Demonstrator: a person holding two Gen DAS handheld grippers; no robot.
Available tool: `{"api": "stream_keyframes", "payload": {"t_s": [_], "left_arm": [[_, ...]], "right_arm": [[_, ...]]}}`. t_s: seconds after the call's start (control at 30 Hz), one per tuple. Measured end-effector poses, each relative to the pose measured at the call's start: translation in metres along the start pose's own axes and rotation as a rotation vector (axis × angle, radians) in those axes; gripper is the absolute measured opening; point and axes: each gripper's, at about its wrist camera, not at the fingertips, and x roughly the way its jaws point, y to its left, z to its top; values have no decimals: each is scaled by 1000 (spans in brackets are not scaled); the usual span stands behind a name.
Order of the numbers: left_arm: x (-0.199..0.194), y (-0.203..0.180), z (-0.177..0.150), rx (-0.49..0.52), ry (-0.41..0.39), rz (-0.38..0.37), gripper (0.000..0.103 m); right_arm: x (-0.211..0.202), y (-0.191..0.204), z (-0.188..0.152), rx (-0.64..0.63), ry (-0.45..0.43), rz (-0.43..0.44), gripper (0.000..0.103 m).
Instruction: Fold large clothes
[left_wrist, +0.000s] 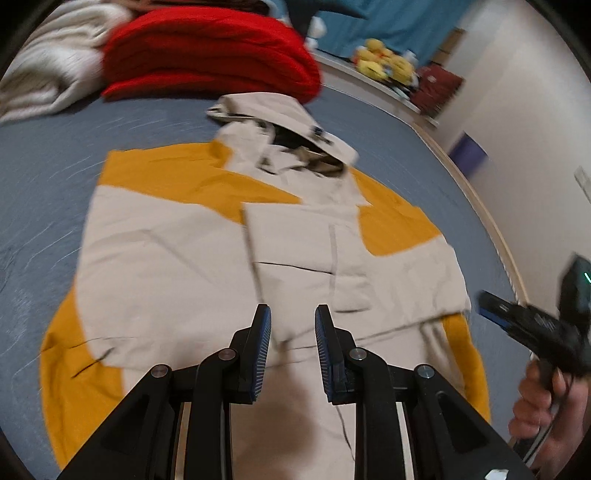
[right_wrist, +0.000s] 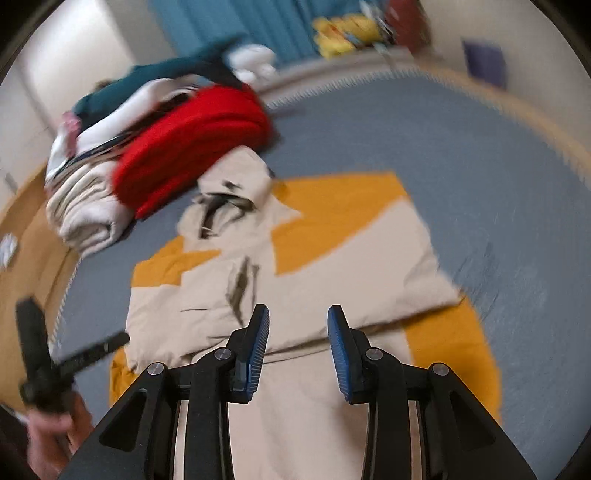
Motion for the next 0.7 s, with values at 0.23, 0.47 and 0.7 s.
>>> {"api": "stream_keyframes", "payload": {"t_s": [0.23, 0.47, 0.7], "left_arm": [[35, -33, -14, 120, 28, 12, 23], [67, -42, -15, 140, 60, 28, 39], [97, -43, -21, 200, 119, 136, 44]], "right_arm": [[54, -59, 2, 275, 177, 23, 35], [70, -82, 6, 337, 193, 28, 10], [73, -71, 4, 300, 199, -27, 5]]}}
